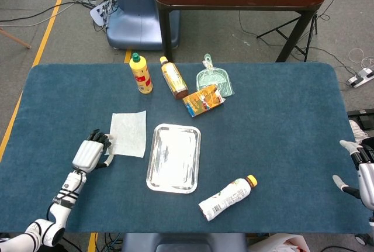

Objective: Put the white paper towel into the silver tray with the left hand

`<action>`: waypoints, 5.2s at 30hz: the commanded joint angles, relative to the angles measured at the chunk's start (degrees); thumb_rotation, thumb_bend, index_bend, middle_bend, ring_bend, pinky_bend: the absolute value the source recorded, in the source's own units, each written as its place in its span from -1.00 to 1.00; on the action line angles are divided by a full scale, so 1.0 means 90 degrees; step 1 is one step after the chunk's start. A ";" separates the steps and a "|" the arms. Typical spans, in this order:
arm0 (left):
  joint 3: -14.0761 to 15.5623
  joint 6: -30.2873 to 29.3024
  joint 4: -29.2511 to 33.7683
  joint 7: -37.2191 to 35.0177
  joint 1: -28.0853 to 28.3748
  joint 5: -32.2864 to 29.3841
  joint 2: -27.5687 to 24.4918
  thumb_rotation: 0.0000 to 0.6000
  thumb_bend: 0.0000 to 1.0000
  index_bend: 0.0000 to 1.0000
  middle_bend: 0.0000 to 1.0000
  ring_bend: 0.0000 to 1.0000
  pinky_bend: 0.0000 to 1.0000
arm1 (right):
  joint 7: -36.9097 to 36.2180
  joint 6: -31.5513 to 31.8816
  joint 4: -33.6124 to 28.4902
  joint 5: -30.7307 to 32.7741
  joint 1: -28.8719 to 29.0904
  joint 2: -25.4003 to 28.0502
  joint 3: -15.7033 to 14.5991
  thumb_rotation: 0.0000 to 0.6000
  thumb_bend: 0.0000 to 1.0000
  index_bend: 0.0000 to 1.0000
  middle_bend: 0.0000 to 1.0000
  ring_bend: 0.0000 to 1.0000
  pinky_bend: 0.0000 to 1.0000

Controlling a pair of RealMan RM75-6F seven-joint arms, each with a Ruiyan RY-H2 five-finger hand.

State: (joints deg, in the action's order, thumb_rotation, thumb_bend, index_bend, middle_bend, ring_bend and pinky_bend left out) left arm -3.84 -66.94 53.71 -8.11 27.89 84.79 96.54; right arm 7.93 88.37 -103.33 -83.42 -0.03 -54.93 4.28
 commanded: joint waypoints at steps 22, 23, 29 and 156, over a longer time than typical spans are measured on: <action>-0.0491 0.0221 0.2044 0.0149 0.0825 0.0174 -0.0394 1.00 -0.21 0.17 -0.19 -0.50 -0.86 | -0.0082 0.0039 0.0073 -0.0049 -0.0024 -0.0068 -0.0017 1.00 -0.63 -0.60 -0.53 -0.64 -0.44; -0.0502 0.0230 0.2081 0.0152 0.0865 0.0192 -0.0376 1.00 -0.21 0.17 -0.19 -0.50 -0.86 | -0.0086 0.0044 0.0075 -0.0049 -0.0028 -0.0069 -0.0017 1.00 -0.63 -0.60 -0.53 -0.64 -0.44; -0.0455 0.0284 0.2335 0.0179 0.1097 0.0396 -0.0274 1.00 -0.21 0.16 -0.18 -0.49 -0.86 | -0.0101 0.0082 0.0081 -0.0054 -0.0056 -0.0066 -0.0022 1.00 -0.63 -0.60 -0.53 -0.64 -0.44; -0.0025 -0.0042 0.3700 0.2086 0.0424 -0.0510 -0.1067 1.00 -0.54 -0.74 -0.62 -0.75 -0.86 | -0.0291 0.0088 0.0170 -0.0186 -0.0134 -0.0040 -0.0053 1.00 -0.63 -0.60 -0.53 -0.64 -0.44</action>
State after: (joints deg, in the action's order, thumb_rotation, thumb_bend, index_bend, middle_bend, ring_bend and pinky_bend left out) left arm -3.73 -66.60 86.19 11.11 32.61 80.98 87.93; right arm 5.32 89.21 -101.83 -85.08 -1.29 -55.29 3.79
